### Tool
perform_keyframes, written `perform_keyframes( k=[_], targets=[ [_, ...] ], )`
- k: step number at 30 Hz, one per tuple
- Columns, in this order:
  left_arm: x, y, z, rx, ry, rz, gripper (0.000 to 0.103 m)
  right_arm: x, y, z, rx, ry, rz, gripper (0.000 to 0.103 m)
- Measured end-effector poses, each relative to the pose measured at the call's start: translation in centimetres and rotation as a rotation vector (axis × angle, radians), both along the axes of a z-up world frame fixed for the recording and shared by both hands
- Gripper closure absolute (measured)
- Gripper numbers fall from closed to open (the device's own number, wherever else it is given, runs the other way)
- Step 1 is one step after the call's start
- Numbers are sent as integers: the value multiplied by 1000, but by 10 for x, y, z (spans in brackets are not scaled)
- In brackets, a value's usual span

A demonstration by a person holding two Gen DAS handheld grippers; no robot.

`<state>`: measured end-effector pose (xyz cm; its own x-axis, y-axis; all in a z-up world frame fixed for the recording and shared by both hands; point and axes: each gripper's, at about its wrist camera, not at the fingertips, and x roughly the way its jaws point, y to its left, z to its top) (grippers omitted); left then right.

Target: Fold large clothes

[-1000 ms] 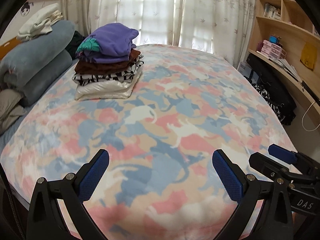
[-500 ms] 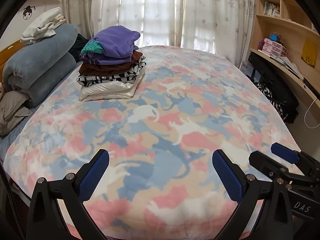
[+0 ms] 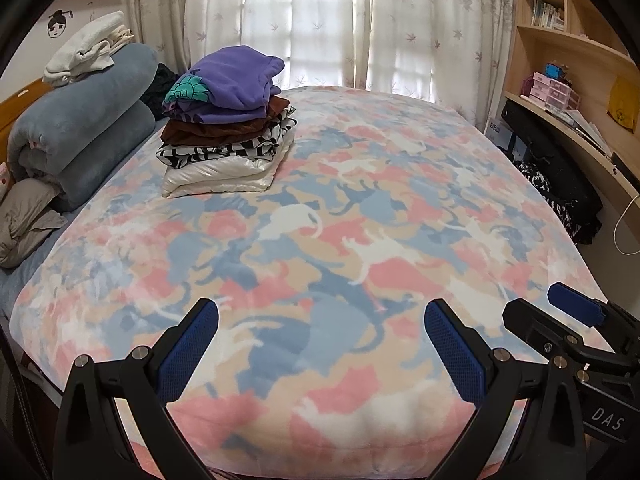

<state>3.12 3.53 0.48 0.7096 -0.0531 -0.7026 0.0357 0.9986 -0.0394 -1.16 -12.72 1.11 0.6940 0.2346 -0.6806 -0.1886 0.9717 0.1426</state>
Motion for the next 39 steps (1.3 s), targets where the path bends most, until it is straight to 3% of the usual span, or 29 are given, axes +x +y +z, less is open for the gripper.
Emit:
perform_keyframes(
  k=[39],
  targets=[
    [-4, -4, -4, 1, 12, 13, 2, 0, 2, -1, 3, 9, -1, 25]
  ],
)
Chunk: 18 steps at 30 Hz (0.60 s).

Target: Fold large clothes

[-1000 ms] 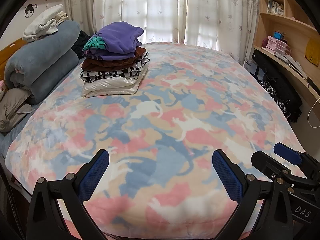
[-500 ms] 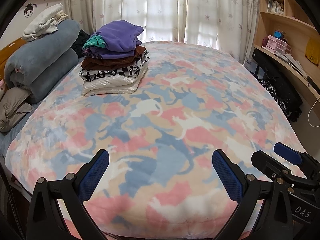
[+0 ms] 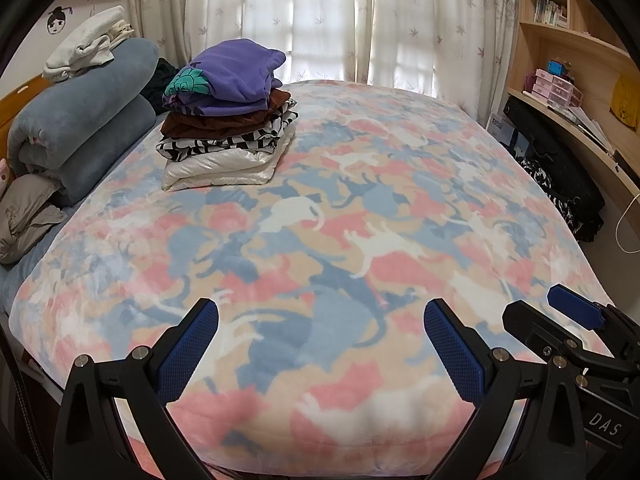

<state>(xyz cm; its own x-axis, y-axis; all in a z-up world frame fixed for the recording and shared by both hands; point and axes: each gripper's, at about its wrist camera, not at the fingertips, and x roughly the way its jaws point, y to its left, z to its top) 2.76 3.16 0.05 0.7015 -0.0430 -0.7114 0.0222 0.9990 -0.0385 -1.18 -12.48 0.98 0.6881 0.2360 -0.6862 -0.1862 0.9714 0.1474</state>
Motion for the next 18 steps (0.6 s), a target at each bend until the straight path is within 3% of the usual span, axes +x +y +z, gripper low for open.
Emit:
perform_keyframes(
  k=[18],
  targets=[
    [0, -2, -8, -3, 19, 1, 2, -1, 0, -6, -3, 10, -6, 25]
  ],
)
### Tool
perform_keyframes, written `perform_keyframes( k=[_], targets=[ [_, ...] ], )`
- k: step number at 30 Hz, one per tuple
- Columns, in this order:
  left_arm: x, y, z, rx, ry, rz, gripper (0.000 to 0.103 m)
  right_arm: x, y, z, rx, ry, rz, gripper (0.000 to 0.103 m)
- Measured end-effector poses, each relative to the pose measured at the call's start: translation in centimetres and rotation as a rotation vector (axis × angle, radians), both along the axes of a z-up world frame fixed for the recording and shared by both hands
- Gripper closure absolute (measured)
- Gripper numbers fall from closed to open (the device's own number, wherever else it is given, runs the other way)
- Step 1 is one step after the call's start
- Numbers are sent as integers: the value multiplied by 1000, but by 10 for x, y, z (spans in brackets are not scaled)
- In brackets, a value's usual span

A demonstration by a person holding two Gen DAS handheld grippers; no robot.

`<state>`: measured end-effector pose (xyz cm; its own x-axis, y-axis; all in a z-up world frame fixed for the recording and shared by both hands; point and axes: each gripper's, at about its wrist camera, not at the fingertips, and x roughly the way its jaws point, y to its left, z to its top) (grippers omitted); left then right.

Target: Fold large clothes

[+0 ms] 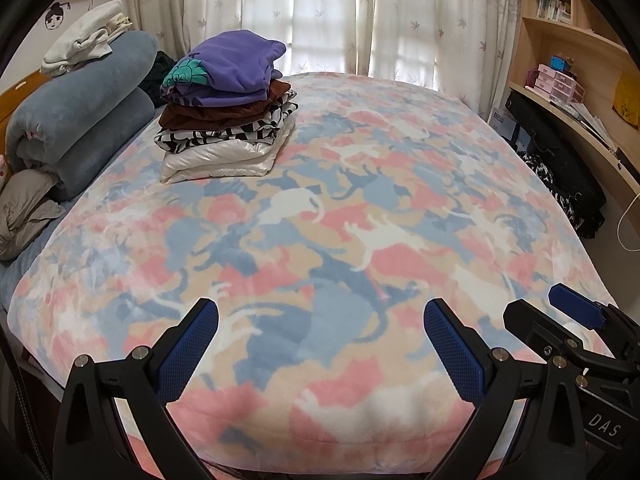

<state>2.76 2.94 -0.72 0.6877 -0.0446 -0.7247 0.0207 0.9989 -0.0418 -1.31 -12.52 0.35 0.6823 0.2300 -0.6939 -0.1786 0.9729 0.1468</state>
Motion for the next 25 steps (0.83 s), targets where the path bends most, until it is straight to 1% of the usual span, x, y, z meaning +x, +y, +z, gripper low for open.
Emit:
perform_keyframes(
  k=[10, 16, 25],
  targets=[
    [-2, -1, -7, 15, -5, -10, 3, 1, 0, 0, -2, 1, 1, 25],
    [-2, 0, -7, 19, -4, -14, 5, 1, 1, -1, -3, 2, 0, 25],
    [3, 10, -5, 5, 15, -14, 6, 0, 2, -4, -7, 6, -2, 25]
  ],
)
